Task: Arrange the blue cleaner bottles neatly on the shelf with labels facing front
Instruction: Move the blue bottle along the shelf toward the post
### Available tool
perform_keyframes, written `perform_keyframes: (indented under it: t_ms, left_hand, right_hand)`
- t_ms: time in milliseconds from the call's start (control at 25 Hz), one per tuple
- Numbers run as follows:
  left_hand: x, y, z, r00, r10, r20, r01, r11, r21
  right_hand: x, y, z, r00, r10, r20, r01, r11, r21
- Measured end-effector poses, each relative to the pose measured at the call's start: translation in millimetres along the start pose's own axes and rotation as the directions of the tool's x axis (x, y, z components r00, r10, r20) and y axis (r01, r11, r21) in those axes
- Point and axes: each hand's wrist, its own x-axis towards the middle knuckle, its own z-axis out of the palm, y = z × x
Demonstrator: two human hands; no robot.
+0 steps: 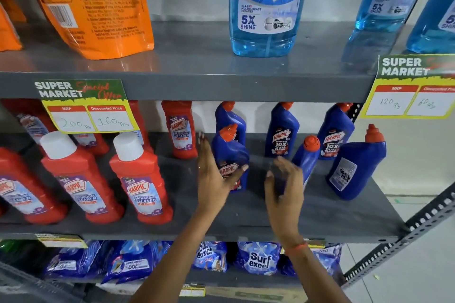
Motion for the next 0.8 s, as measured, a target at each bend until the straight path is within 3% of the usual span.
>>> perform_keyframes:
  t_ms: [80, 120, 200, 280, 360, 480, 560, 720, 800]
  left_hand:
    - [-9, 19, 17, 0.975, 0.2, -0.099, -0.189, 0.976, 0.112]
    - [-15, 29, 29, 0.958, 0.274, -0.089, -0.263, 0.957, 0.124]
    - [-31, 47, 59, 0.947, 0.32, 0.036, -0.322, 0.937, 0.135]
    - [-38, 60, 84, 0.965, 0.199, 0.172, -0.221, 0.968, 0.117]
    - [-34, 69, 99, 0.975, 0.054, 0.218, -0.069, 0.996, 0.062]
    - [-17, 76, 108, 0.964, -0.012, 0.266, -0.018, 0.994, 0.11]
    - [-3, 73, 111, 0.947, -0.057, 0.315, 0.021, 0.993, 0.118]
    - [8, 69, 108, 0.922, -0.157, 0.354, 0.194, 0.978, -0.071]
    - [4, 73, 102, 0.898, -0.183, 0.401, 0.281, 0.939, -0.2]
  right_hand:
    - [2, 10, -21, 0.993, -0.058, -0.107, 0.051, 0.996, -0.068]
    - [4, 23, -27, 0.987, -0.012, -0.158, 0.003, 0.998, -0.057]
    - [6, 57, -37, 0.957, 0.224, -0.182, -0.216, 0.974, 0.06]
    - [2, 87, -46, 0.874, 0.485, -0.018, -0.472, 0.858, 0.201]
    - [1, 110, -55, 0.805, 0.557, 0.205, -0.593, 0.77, 0.237]
    - [10, 118, -69, 0.719, 0.561, 0.41, -0.671, 0.714, 0.2]
    - [21, 124, -75, 0.685, 0.519, 0.511, -0.658, 0.741, 0.13]
    - [40, 134, -88, 0.635, 0.434, 0.639, -0.603, 0.795, 0.06]
    - [51, 136, -94, 0.566, 0.453, 0.689, -0.667, 0.742, 0.06]
